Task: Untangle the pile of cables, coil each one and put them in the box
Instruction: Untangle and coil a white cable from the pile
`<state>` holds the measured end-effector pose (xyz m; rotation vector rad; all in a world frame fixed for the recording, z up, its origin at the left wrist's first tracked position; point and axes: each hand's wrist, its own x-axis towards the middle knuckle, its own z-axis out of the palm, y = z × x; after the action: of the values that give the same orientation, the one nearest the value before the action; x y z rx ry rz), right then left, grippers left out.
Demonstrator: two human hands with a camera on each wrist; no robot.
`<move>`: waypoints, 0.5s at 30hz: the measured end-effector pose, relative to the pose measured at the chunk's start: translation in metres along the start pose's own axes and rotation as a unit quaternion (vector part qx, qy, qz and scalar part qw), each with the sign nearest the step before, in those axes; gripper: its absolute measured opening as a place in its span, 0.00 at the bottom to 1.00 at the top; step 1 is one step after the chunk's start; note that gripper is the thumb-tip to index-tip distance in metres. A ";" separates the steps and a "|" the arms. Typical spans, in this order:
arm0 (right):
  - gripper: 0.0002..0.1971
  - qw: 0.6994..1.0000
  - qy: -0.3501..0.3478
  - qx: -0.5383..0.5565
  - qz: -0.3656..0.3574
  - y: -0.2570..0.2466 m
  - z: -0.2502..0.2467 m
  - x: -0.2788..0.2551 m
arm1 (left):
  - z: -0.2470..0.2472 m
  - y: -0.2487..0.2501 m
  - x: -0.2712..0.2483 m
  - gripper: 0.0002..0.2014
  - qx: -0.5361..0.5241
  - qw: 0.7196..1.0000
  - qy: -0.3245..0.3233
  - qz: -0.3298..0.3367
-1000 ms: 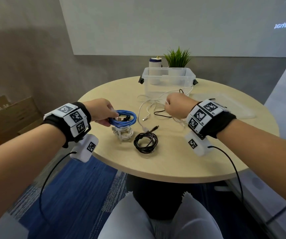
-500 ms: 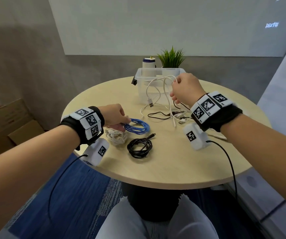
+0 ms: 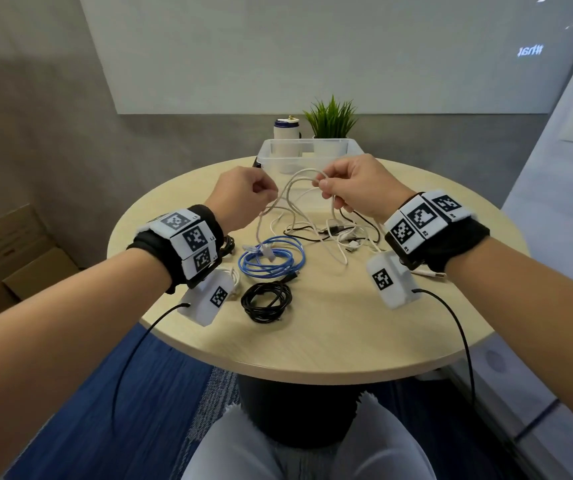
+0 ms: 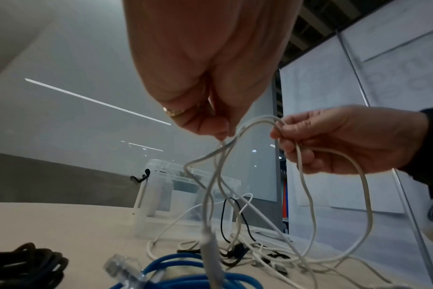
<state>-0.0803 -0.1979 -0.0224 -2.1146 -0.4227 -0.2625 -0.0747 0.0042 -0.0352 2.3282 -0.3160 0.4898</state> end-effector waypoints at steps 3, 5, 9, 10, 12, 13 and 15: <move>0.08 1.000 -0.006 0.006 -0.007 0.004 -0.003 -0.001 | 0.002 -0.002 0.000 0.07 0.033 0.999 -0.003 -0.035; 0.09 1.000 0.005 0.027 -0.015 0.005 -0.005 -0.001 | 0.005 -0.004 -0.002 0.10 0.069 0.994 -0.041 -0.077; 0.10 0.999 0.019 0.035 -0.023 0.007 -0.009 0.000 | 0.011 -0.008 -0.003 0.09 -0.042 0.982 -0.109 -0.149; 0.09 0.999 0.014 0.027 -0.020 0.009 -0.010 0.001 | 0.012 -0.007 -0.003 0.08 -0.053 0.980 -0.115 -0.153; 0.06 1.000 -0.019 -0.006 -0.004 0.011 -0.012 0.000 | 0.011 -0.006 0.000 0.07 -0.042 0.983 -0.103 -0.147; 0.06 0.998 -0.047 -0.033 0.008 0.012 -0.013 -0.001 | 0.009 -0.006 0.001 0.07 -0.042 0.984 -0.089 -0.146; 0.07 0.988 -0.101 -0.114 0.025 0.014 -0.013 -0.002 | 0.006 -0.007 0.005 0.05 -0.062 0.984 -0.062 -0.153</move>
<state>-0.0766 -0.2169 -0.0268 -2.3839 -0.4754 -0.0681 -0.0667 0.0045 -0.0414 2.2375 -0.0412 0.1695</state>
